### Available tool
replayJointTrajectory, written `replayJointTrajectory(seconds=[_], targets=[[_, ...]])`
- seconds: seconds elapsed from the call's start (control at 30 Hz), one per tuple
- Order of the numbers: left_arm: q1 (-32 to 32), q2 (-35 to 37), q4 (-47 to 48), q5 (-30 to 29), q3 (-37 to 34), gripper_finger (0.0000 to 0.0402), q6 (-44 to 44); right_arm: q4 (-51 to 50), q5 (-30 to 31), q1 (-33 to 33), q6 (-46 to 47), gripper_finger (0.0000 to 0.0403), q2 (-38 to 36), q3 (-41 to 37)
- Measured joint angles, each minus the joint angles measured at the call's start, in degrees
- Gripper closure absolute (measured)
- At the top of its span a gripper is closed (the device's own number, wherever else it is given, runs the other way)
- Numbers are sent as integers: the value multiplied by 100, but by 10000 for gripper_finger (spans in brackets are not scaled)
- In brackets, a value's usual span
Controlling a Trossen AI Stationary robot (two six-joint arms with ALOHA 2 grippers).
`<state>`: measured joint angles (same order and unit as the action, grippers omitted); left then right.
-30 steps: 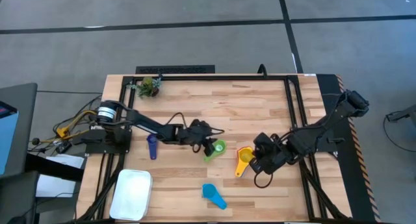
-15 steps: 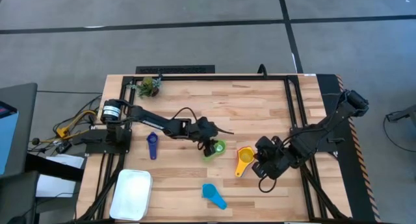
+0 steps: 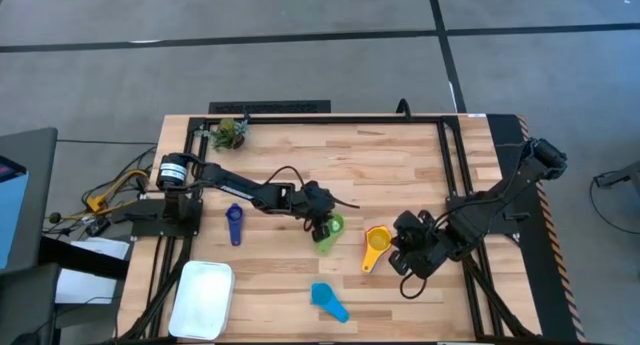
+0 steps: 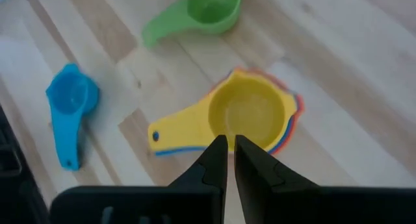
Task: Nest measuring cups in basket
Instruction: Stack the green measuring cup on top of the yellow measuring cup
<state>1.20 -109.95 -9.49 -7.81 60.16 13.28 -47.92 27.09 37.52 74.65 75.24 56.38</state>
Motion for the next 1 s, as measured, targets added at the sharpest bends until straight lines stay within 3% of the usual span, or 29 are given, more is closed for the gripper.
replayJointTrajectory(seconds=[0.13, 0.4, 0.67, 0.83, 1.0], targets=[[-8, 0, -88, -102, 0, 392, 172, 69, 544, -38, 24, 351, 92, 2], [4, 92, -190, -678, -2, 397, 536, 682, 866, -380, -693, 343, 287, 2], [281, 506, -841, -1365, -4, 398, 567, 1713, 1019, -804, -1661, 289, 291, 2], [630, 584, -1604, -1713, -2, 398, 29, 1934, 1212, -1118, -2700, 247, 291, 2], [959, 588, -1990, -2421, -2, 398, -683, 2073, 1213, -1351, -3298, 219, 291, 2]])
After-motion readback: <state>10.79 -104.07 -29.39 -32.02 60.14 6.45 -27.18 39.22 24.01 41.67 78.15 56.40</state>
